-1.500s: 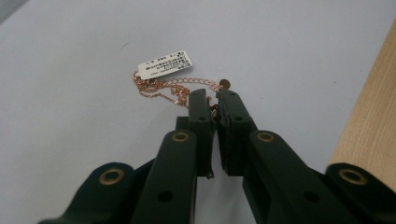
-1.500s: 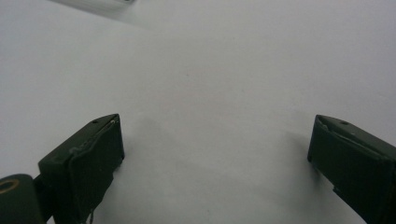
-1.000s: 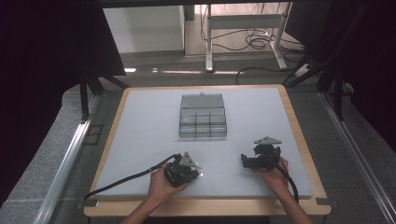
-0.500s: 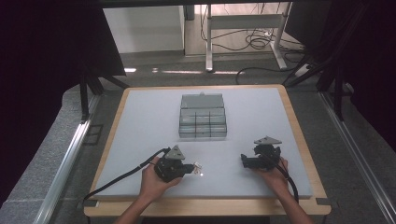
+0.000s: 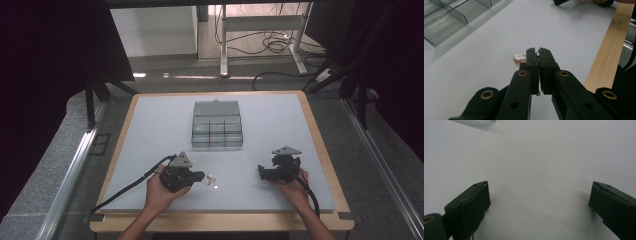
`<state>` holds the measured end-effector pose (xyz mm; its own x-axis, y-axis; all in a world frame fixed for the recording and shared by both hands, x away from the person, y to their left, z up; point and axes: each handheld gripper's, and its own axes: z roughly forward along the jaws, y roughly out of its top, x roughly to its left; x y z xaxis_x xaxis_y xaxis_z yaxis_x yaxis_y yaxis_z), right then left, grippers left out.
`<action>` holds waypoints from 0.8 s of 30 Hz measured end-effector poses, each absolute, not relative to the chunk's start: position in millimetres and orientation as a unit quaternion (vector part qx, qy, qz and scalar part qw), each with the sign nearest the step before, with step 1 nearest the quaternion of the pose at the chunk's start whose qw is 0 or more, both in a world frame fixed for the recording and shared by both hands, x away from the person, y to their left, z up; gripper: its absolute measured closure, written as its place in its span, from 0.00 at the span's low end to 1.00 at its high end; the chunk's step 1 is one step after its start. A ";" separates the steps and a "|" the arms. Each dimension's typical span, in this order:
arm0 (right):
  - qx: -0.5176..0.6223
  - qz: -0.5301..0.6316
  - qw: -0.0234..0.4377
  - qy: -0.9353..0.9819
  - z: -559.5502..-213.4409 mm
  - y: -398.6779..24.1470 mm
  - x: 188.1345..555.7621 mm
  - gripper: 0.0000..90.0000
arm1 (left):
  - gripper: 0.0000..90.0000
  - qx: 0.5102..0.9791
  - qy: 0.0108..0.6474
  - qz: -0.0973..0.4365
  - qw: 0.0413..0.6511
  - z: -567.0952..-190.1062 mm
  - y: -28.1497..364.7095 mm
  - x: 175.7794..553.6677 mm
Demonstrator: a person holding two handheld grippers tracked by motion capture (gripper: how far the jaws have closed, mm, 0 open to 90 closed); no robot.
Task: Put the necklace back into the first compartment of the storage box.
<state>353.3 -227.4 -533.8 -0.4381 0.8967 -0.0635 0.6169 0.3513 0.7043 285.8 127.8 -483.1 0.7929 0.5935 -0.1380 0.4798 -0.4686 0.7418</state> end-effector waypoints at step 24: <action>0.479 0.307 0.227 0.790 -533.7 -227.5 353.2 0.03 | 0.97 0.816 0.342 0.079 0.458 -444.7 166.8 297.3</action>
